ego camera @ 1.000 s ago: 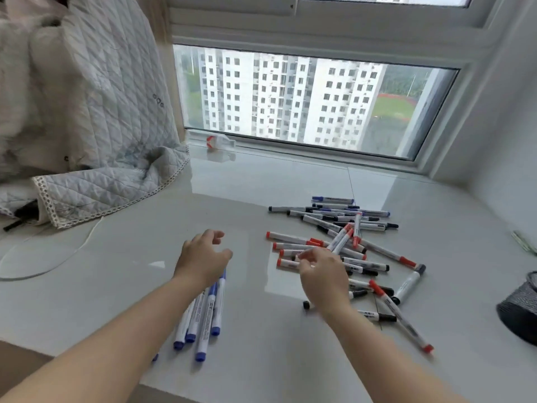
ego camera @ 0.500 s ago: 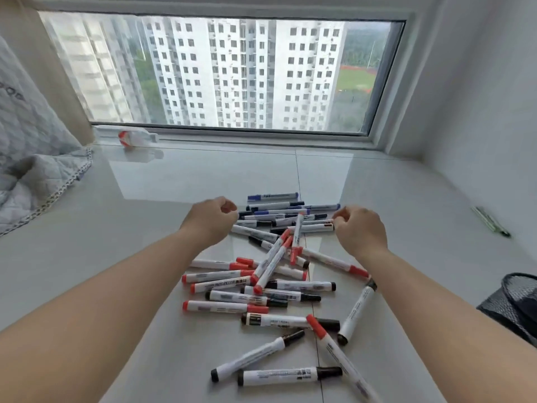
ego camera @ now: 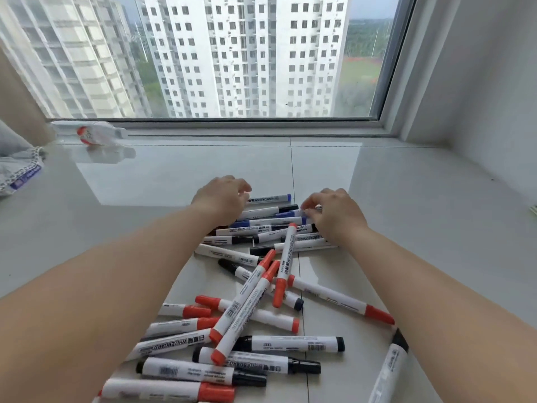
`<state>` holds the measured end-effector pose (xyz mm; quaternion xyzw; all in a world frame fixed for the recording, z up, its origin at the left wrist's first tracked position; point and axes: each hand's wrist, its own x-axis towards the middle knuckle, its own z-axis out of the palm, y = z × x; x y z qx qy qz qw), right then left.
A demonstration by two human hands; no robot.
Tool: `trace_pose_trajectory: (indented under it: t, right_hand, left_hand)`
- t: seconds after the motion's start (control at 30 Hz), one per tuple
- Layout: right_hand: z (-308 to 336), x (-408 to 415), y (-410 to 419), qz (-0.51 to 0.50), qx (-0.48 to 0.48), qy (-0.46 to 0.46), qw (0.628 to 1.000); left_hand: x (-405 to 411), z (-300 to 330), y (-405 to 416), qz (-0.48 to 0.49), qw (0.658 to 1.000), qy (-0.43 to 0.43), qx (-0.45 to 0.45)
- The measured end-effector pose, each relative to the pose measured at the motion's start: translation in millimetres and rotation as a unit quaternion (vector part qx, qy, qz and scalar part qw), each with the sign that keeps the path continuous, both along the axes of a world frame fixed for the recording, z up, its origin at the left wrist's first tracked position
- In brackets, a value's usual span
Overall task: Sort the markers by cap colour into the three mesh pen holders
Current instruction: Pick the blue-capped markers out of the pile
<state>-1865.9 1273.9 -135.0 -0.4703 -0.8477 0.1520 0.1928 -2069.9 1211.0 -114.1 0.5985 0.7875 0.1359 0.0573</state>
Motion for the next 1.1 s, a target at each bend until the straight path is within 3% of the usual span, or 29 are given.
trace_pose_trajectory:
  t: [0.23,0.33,0.47,0.53,0.6,0.73,0.9,0.97,1.1]
  right_hand:
    - [-13,3,12,-0.012,0.0,-0.011,1.0]
    - [-14,2,14,-0.033,0.023,-0.076,0.996]
    - [-10,3,13,-0.048,0.034,-0.109,0.992]
    - [-9,7,11,-0.055,0.034,-0.08,0.995]
    - [-8,15,7,-0.067,0.042,-0.055,0.995]
    - [-6,34,-2,-0.094,0.056,-0.024,0.994]
    - [1,56,-12,-0.109,0.023,0.065,0.992]
    - [8,59,-23,-0.12,0.014,0.164,0.979]
    - [30,54,-58,-0.103,0.028,0.288,0.952]
  left_hand:
    - [6,-19,37,0.002,0.998,0.032,-0.054]
    - [10,-19,41,0.012,0.997,0.034,-0.062]
    - [14,-8,32,0.035,0.998,-0.032,0.041]
    - [15,-3,23,-0.019,0.997,-0.051,0.06]
    - [17,0,14,-0.084,0.995,-0.049,0.023]
    - [19,1,3,-0.138,0.985,0.083,-0.066]
    - [26,-2,1,-0.135,0.969,0.193,-0.072]
    - [28,-1,-4,-0.121,0.974,0.178,-0.069]
    - [32,23,-30,-0.047,0.998,0.048,0.003]
